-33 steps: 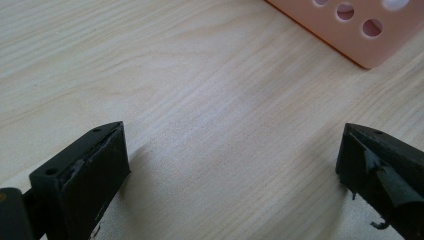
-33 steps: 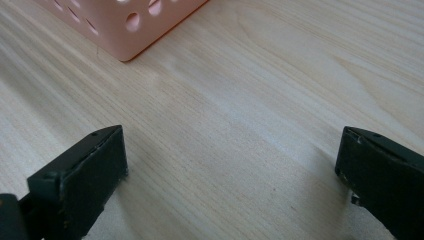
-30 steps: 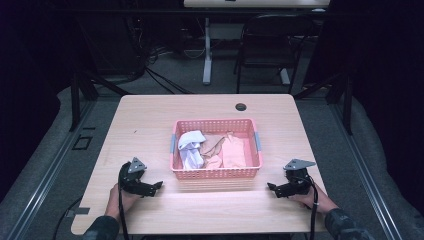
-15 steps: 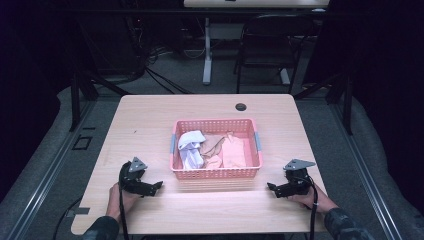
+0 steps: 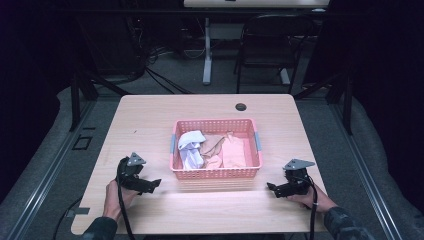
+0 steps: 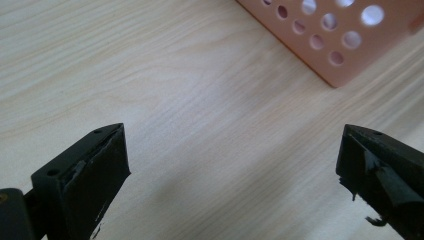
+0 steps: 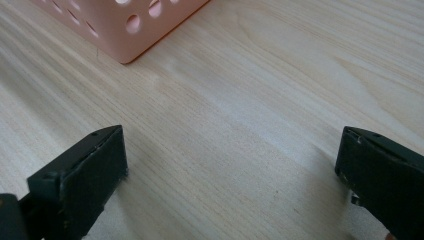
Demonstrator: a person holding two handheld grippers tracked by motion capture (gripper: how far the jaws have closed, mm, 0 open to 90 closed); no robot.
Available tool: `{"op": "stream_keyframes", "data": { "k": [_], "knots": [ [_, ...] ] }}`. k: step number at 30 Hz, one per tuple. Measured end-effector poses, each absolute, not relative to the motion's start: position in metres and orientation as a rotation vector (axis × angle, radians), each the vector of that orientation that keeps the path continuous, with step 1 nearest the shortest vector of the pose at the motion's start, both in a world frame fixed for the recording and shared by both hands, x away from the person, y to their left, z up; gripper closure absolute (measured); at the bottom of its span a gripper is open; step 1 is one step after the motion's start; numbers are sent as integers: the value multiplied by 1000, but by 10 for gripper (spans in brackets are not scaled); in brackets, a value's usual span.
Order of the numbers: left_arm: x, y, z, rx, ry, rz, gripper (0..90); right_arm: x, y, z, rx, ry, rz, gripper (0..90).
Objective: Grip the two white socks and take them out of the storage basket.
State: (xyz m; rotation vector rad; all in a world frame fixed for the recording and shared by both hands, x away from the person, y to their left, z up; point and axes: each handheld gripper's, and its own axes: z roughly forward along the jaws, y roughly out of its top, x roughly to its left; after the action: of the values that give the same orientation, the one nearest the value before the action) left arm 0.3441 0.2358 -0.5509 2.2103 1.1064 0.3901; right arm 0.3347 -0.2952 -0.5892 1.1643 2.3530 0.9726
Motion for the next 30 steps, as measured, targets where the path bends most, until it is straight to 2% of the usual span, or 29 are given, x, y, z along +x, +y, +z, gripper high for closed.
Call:
{"op": "stream_keyframes", "data": {
  "k": [13, 30],
  "knots": [
    [344, 235, -510, 2198, 1110, 395, 0, 335, -294, -589, 1169, 2355, 980, 0],
    [374, 206, -459, 2222, 1004, 441, 0, 335, -294, -589, 1170, 2353, 980, 0]
  ]
}}
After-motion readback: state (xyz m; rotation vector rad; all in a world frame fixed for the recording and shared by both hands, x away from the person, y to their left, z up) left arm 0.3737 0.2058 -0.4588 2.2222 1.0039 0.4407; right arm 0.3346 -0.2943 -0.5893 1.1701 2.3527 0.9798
